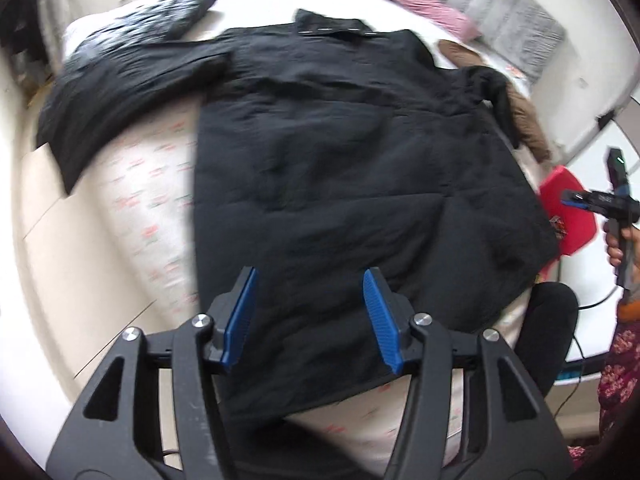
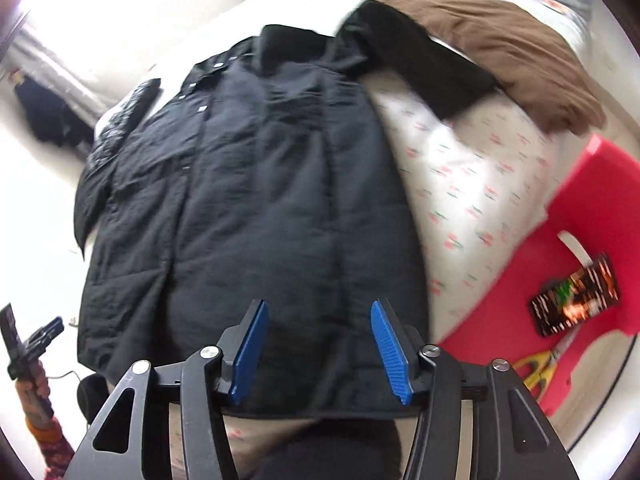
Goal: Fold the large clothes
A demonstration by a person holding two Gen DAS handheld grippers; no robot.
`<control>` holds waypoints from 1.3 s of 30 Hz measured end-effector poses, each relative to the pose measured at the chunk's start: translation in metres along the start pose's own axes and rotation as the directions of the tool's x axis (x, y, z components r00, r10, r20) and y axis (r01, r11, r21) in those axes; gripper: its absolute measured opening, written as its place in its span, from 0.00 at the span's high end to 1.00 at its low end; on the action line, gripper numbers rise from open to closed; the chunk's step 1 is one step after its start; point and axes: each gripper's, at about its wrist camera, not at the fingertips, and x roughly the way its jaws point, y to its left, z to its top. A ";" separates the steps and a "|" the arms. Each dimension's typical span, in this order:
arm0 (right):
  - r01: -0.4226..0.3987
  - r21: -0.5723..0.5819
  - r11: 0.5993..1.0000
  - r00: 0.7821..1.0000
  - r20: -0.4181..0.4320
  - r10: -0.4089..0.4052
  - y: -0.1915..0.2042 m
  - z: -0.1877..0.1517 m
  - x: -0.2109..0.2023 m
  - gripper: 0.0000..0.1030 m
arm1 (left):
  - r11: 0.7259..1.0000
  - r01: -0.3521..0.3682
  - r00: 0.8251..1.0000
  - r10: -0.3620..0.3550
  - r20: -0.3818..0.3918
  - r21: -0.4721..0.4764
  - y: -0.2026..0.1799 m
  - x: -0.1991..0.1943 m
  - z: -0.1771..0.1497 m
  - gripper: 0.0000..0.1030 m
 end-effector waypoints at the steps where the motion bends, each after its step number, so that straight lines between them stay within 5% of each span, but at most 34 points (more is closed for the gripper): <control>1: 0.000 -0.009 1.000 1.000 -0.002 0.000 0.006 0.004 0.005 0.43 | 0.999 0.034 0.999 -0.034 -0.005 0.028 -0.011 0.011 0.001 0.46; 5: 0.009 -0.004 1.000 1.000 -0.020 -0.009 0.011 0.016 0.026 0.42 | 0.979 0.122 0.988 -0.104 -0.113 0.162 -0.062 0.064 -0.011 0.46; 8: 0.031 0.018 0.999 0.999 -0.025 -0.030 0.000 0.027 0.032 0.42 | 0.947 0.197 0.934 -0.101 -0.344 0.256 -0.097 0.110 -0.032 0.45; 10: 0.055 0.038 0.998 0.998 -0.020 -0.054 -0.014 0.038 0.030 0.42 | 0.917 0.162 0.948 -0.042 -0.315 0.365 -0.110 0.102 -0.040 0.44; 12: 0.078 0.066 0.995 0.997 -0.003 -0.078 -0.033 0.049 0.025 0.41 | 0.905 0.208 0.940 -0.079 -0.333 0.372 -0.112 0.087 -0.034 0.42; 14: 0.102 0.109 0.989 0.994 0.021 -0.105 -0.054 0.065 0.020 0.39 | 0.913 0.239 0.942 -0.135 -0.308 0.331 -0.107 0.070 -0.020 0.37; 17: 0.122 0.204 0.971 0.988 0.073 -0.139 -0.089 0.092 0.015 0.34 | 0.935 0.182 0.974 -0.130 -0.185 0.303 -0.093 0.045 0.013 0.23; 20: 0.112 0.312 0.943 0.980 0.121 -0.156 -0.126 0.121 0.019 0.32 | 0.963 0.096 0.994 -0.083 -0.064 0.250 -0.079 0.036 0.049 0.23; 25: 0.103 0.472 0.875 0.968 0.155 -0.198 -0.180 0.162 0.051 0.32 | 0.994 0.064 0.997 -0.067 0.032 0.085 -0.061 0.055 0.106 0.22; 31: 0.141 0.565 0.813 0.961 0.119 -0.249 -0.218 0.198 0.117 0.32 | 0.995 0.095 0.994 -0.095 -0.062 -0.003 -0.065 0.109 0.153 0.22; 33: 0.196 0.561 0.804 0.935 0.141 -0.326 -0.218 0.208 0.128 0.32 | 0.998 0.065 0.994 -0.062 -0.093 0.021 -0.069 0.128 0.169 0.22; 34: 0.224 0.548 0.805 0.917 0.161 -0.365 -0.214 0.212 0.130 0.34 | 0.998 0.051 0.994 -0.047 -0.103 0.032 -0.073 0.134 0.175 0.22; 36: 0.291 0.499 0.816 0.892 0.166 -0.420 -0.200 0.222 0.132 0.81 | 0.997 0.041 0.993 -0.034 -0.114 0.063 -0.081 0.150 0.193 0.22; 39: 0.392 0.392 0.832 0.845 0.204 -0.494 -0.176 0.236 0.110 0.94 | 0.994 0.040 0.996 -0.031 -0.083 0.104 -0.093 0.181 0.229 0.22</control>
